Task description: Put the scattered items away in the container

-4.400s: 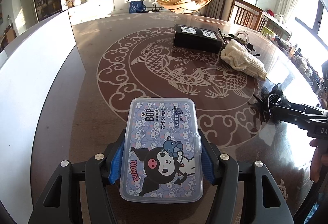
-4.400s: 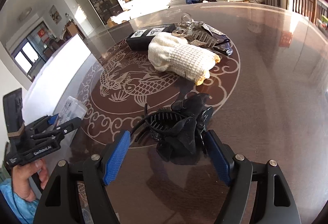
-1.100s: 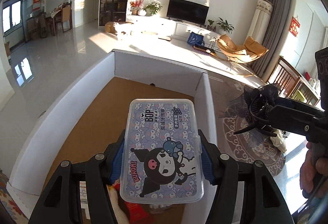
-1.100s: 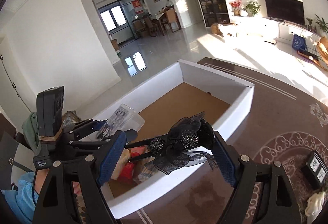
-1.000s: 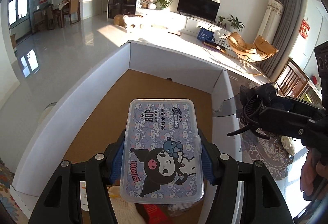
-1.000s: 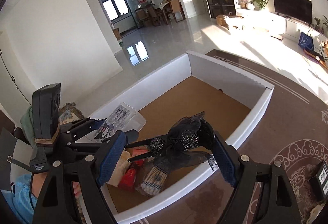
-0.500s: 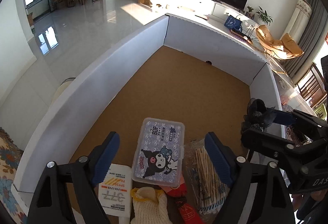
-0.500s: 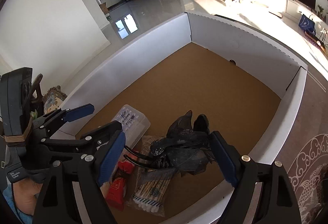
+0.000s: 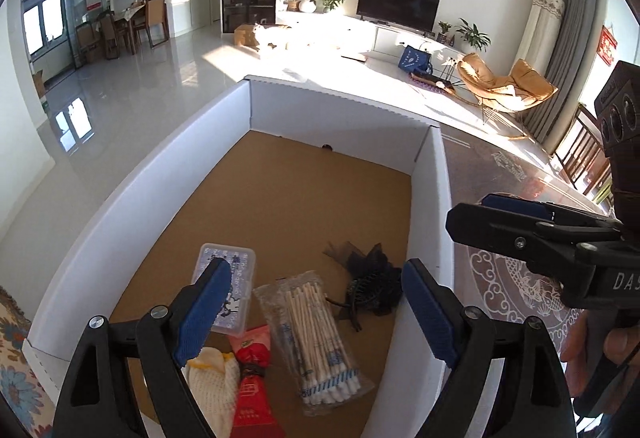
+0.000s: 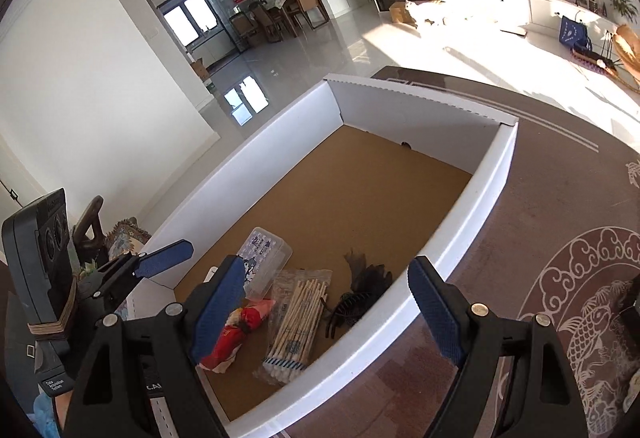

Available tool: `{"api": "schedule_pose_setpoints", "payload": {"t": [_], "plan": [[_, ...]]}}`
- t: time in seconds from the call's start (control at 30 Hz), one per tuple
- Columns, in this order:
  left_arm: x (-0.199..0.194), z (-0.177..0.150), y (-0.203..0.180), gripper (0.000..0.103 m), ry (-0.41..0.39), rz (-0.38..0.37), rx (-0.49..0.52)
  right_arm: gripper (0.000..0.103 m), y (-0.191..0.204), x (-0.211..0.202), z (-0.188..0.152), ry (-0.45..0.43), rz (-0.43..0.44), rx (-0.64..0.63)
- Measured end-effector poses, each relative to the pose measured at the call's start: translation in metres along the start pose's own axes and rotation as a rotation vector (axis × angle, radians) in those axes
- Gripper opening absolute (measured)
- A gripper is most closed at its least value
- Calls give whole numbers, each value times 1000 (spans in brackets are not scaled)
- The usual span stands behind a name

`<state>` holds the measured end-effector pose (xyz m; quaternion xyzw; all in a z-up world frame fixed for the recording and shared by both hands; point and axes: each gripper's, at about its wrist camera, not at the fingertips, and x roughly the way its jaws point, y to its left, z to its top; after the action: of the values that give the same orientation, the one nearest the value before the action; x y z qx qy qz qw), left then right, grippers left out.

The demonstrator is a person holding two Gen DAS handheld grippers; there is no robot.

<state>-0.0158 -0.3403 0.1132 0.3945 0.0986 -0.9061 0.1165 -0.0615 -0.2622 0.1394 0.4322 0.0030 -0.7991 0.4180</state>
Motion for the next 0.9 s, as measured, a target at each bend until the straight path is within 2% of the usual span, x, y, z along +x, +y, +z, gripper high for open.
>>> {"api": "schedule_pose_setpoints", "payload": {"t": [0.13,0.17,0.23,0.3,0.4,0.5,0.57,0.67,0.73,0.9], "plan": [[-17,-14,-69,88,-20,-58,145,84,-51,-43,-56,-70,-50,77],[-20,-21,-88,89,-24,-101,176,84,-67,-51,-74,-68,-108,92],[-23,-34,-123,96,-22,-168,217,84,-100,-76,-112,-88,-191,127],[-18,-51,-154,96,-5,-220,239,84,-131,-103,-150,-92,-265,153],[15,-82,-197,96,82,-280,254,84,-165,-136,-206,-65,-410,165],[58,-114,-231,96,189,-296,258,84,-196,-158,-250,-13,-535,197],[77,-132,-252,96,219,-268,299,84,-209,-167,-265,-2,-594,205],[88,-143,-278,103,186,-201,406,84,-220,-174,-275,0,-641,218],[88,-144,-285,103,162,-221,422,85,-221,-178,-278,-16,-648,217],[91,-138,-286,103,160,-224,421,87,-221,-175,-275,-19,-656,233]]}}
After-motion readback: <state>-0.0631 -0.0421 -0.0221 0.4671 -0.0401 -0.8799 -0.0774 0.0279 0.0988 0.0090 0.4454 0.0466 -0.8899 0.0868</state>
